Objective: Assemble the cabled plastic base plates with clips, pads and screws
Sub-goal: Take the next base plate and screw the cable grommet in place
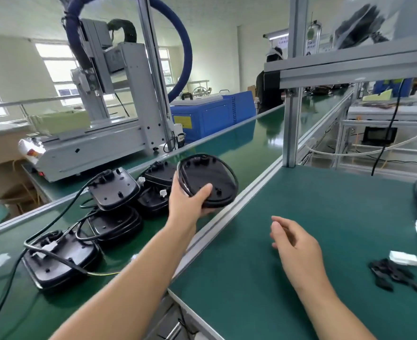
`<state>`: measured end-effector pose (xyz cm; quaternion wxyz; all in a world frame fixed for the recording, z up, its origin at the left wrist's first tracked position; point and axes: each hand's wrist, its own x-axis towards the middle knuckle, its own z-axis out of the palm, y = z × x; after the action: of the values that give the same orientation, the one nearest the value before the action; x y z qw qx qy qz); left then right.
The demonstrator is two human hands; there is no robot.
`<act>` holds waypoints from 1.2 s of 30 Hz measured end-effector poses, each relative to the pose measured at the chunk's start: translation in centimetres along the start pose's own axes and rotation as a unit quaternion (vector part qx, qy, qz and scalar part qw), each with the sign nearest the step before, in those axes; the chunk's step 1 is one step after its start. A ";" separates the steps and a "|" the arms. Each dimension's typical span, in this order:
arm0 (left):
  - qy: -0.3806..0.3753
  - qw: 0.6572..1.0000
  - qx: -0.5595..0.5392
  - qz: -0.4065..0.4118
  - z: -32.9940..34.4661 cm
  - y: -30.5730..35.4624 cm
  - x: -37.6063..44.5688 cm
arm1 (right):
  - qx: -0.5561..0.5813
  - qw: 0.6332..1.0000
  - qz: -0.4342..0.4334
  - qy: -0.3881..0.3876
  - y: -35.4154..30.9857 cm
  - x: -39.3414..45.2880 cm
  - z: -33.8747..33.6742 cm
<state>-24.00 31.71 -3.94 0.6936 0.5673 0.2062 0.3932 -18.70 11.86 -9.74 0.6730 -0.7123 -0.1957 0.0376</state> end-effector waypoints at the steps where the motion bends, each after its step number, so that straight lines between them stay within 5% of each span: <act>1: 0.027 1.000 0.012 0.005 -0.1 0.9 1.6 | 0.000 1.000 0.002 0.001 0.1 0.0 -0.1; 13: 0.231 0.934 0.265 -0.060 -7.4 4.9 14.0 | -0.022 1.000 0.004 0.001 0.8 0.5 0.3; 18: 0.253 0.810 0.528 -0.030 -7.5 3.9 13.0 | -0.025 1.000 0.007 0.000 0.8 0.5 0.3; 22: 0.266 0.601 0.751 0.062 -7.5 4.3 11.9 | -0.028 1.000 0.008 0.000 0.8 0.3 0.2; 24: 0.189 0.537 0.809 0.148 -7.9 4.2 12.0 | -0.030 1.000 0.007 0.003 0.8 0.3 0.3; 28: 0.026 0.551 0.820 0.150 -8.4 2.5 12.1 | -0.032 0.999 0.009 0.008 0.9 0.3 0.3; 36: 0.048 0.589 0.797 0.125 -6.9 2.3 11.1 | 0.000 1.000 0.018 0.021 0.4 0.3 0.0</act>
<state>-23.06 44.74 -1.88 -0.1031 0.8939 0.3970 0.1807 -18.31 11.99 -10.11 0.6759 -0.7165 -0.1689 0.0350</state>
